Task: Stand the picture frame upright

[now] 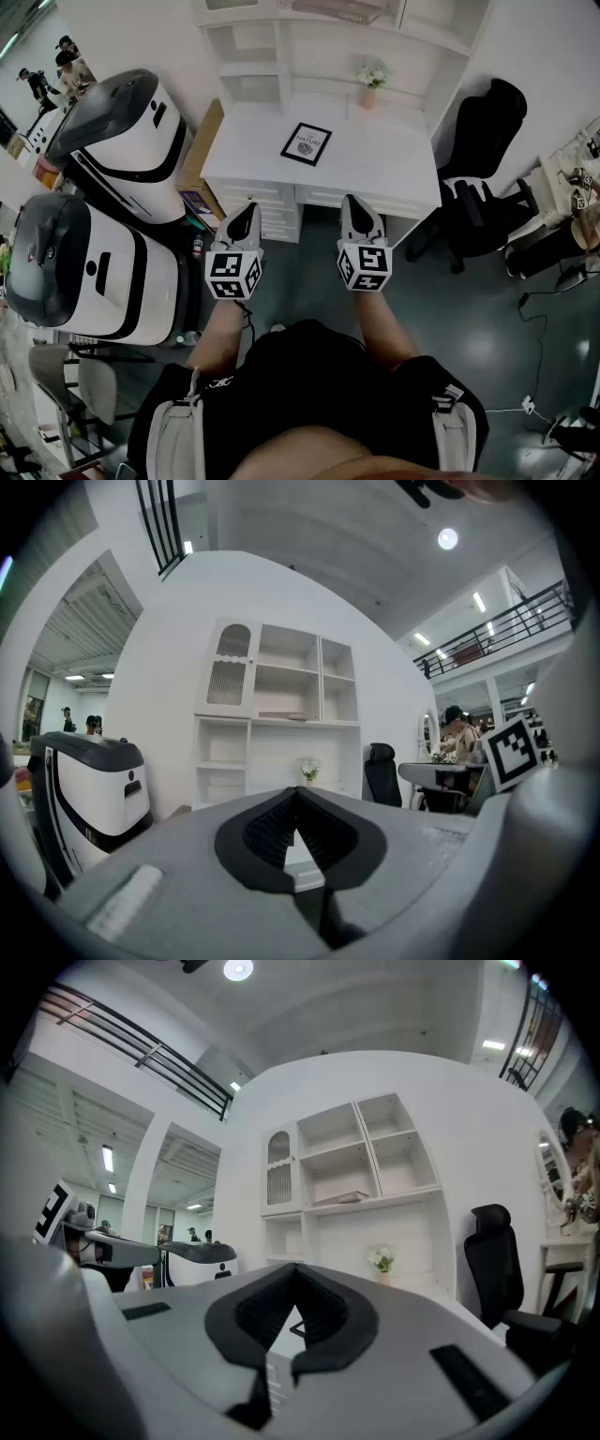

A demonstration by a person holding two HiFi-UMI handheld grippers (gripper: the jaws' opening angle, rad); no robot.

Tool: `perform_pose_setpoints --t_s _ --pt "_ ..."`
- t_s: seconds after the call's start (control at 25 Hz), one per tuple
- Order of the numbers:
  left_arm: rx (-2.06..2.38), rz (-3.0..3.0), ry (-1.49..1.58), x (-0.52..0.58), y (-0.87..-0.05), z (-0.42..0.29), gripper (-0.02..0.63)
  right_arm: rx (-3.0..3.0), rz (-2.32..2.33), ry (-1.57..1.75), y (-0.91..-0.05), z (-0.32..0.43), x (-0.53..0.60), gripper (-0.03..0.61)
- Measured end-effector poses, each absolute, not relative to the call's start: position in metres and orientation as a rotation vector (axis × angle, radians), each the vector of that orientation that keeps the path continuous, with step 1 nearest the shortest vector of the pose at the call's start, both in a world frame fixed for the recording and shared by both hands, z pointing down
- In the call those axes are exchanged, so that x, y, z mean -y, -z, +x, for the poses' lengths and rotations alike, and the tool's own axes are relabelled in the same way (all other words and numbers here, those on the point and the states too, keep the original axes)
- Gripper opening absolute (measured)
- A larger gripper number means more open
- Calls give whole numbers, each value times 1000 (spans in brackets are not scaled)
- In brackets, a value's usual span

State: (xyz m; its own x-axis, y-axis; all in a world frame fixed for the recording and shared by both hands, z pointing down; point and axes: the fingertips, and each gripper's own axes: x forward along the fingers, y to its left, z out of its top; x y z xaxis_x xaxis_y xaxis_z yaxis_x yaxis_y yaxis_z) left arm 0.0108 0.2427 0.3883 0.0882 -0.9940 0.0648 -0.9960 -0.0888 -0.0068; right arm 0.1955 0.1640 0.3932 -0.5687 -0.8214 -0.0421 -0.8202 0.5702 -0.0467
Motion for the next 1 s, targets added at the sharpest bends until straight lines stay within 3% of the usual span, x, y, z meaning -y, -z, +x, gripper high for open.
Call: perform_pose_setpoints --t_s 1.0 --pt "2049 2363 -110 -248 -401 -80 16 -2709 -1498 32 -403 103 -177 0"
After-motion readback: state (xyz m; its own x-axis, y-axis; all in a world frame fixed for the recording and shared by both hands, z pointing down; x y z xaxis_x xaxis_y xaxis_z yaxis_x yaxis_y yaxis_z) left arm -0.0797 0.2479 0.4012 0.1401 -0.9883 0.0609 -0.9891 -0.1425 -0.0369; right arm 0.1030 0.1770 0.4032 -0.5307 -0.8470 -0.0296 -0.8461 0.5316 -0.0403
